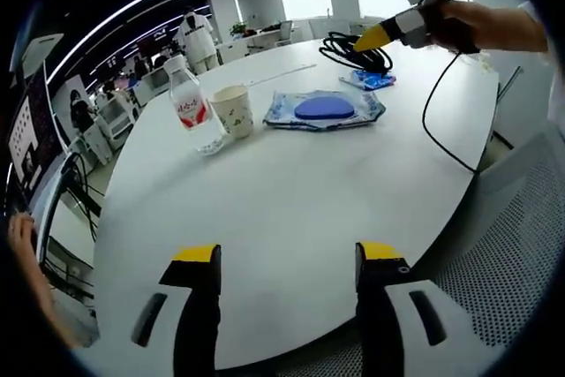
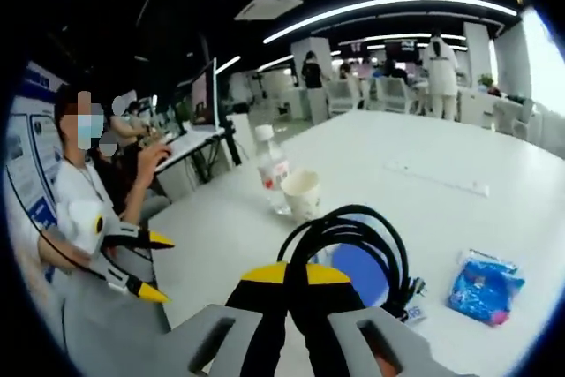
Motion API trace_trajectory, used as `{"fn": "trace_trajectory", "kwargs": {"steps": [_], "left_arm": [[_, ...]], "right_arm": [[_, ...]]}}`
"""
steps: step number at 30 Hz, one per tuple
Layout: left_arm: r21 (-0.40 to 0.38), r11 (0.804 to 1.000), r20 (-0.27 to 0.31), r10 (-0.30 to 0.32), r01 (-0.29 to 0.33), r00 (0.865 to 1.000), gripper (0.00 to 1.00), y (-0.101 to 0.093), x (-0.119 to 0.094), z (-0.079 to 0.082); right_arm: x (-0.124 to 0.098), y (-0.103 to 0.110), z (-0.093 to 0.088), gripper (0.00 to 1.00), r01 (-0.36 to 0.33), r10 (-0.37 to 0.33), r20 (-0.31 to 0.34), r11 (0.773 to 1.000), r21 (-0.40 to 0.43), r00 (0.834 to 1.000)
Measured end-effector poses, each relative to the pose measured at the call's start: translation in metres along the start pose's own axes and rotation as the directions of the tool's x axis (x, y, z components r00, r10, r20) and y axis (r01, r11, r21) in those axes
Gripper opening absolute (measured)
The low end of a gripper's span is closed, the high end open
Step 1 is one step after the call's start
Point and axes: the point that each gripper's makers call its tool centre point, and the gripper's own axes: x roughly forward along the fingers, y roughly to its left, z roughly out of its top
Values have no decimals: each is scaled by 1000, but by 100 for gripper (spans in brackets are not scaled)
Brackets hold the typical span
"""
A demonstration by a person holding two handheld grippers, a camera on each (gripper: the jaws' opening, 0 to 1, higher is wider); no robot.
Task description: Arrange the tabletop items into an orderly group along one side of the table until the central work area is clear of visible clutter.
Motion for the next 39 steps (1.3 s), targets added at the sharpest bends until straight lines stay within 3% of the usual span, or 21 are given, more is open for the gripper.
{"fn": "trace_trajectory", "kwargs": {"steps": [8,23,29,35,39], "left_arm": [[7,1000,-13,-6,6,1000,61,-1,1,-2],[19,1000,-25,-6,6,1000,61,-2,1,-5],[14,1000,-25,-4,4,1000,61,-1,1,-5],[17,1000,-30,-5,5,1000,61,-1,2,-6],[18,1000,-32,-5,5,999,61,-2,2,-7]], "right_arm": [[-27,-9,12,0,19,-23,71,999,50,997],[-63,-49,4,0,122,-135,102,985,120,986],[-86,-75,-9,0,201,-212,77,971,131,974],[-111,-105,-36,1,298,-301,8,946,125,954],[-117,-113,-53,1,344,-342,-44,928,143,939]]}}
